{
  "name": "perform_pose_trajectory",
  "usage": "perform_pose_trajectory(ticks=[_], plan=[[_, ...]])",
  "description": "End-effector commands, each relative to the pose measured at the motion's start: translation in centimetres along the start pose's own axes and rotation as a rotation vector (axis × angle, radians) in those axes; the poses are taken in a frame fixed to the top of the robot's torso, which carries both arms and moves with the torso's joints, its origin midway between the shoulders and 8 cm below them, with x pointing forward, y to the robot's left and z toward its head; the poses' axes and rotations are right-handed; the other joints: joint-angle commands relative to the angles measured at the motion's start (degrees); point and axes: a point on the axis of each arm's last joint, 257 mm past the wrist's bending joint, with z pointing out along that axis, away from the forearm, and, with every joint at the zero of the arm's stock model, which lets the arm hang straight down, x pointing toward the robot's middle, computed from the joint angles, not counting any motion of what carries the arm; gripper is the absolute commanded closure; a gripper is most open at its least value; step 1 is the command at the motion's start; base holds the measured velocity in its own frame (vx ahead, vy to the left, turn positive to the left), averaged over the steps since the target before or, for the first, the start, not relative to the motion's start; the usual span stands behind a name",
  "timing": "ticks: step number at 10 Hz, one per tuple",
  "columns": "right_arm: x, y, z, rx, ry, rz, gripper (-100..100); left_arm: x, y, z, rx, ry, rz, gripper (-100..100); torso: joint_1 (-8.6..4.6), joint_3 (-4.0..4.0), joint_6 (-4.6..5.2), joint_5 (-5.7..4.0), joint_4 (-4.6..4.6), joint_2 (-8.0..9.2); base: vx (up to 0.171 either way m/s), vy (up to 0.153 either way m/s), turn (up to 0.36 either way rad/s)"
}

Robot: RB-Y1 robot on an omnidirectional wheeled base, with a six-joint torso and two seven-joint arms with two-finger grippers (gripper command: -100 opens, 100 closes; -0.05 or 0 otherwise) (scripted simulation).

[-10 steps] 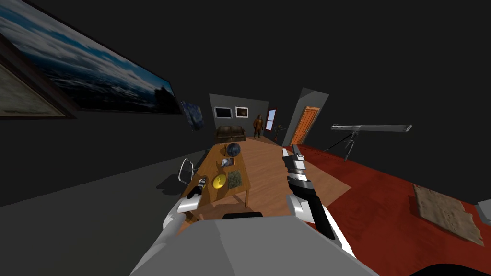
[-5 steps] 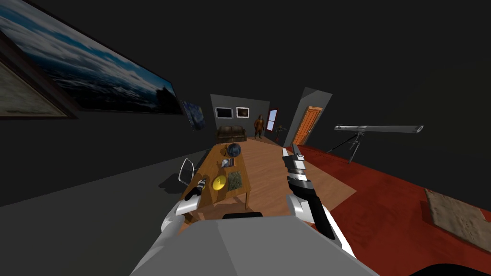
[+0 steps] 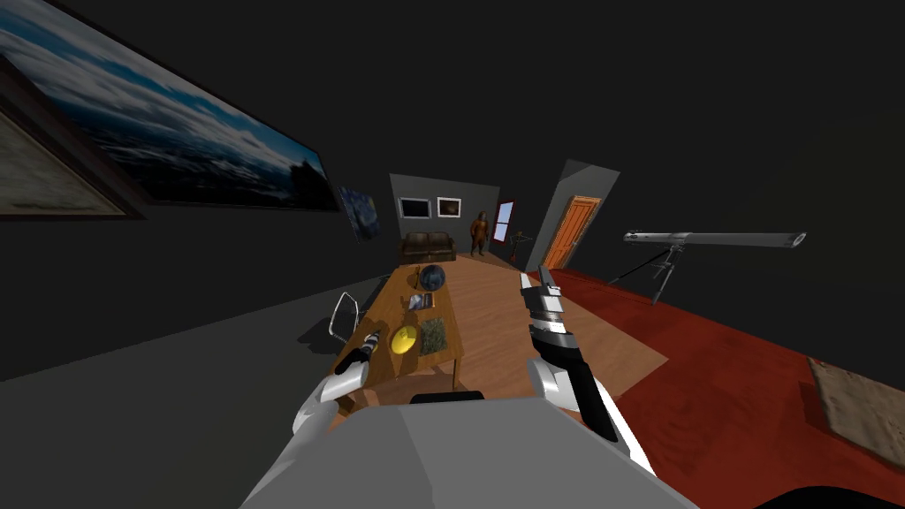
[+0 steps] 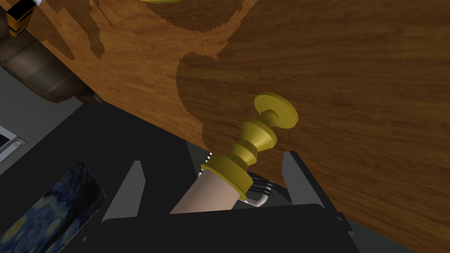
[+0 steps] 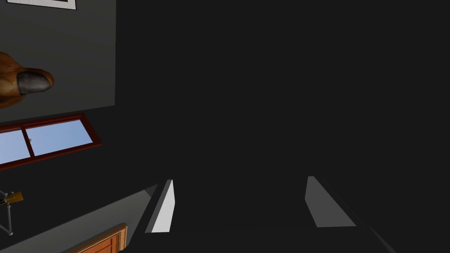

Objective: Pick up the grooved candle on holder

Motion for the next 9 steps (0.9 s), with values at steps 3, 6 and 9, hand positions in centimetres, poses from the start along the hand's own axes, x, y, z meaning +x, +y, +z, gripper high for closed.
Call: perform_pose_trajectory(ticks=[3,6,9], plan=[[0.0,0.0,0.0,0.0,0.0,0.0,0,0.13,0.29,-0.15,0.006,0.005,0.019,-100,-0.01,0.0,0.0,0.0,0.0,0.0,0.035,-0.009,0.027],[0.0,0.0,0.0,0.0,0.0,0.0,0,0.14,0.76,-0.36,0.012,0.007,0.009,-100,0.01,0.03,0.01,0.0,0.01,0.06,0.019,-0.007,0.03],[0.0,0.0,0.0,0.0,0.0,0.0,0,0.17,0.94,-0.47,0.016,0.008,0.029,-100,0.0,0.09,0.01,0.0,0.03,0.16,-0.001,-0.008,0.022]])
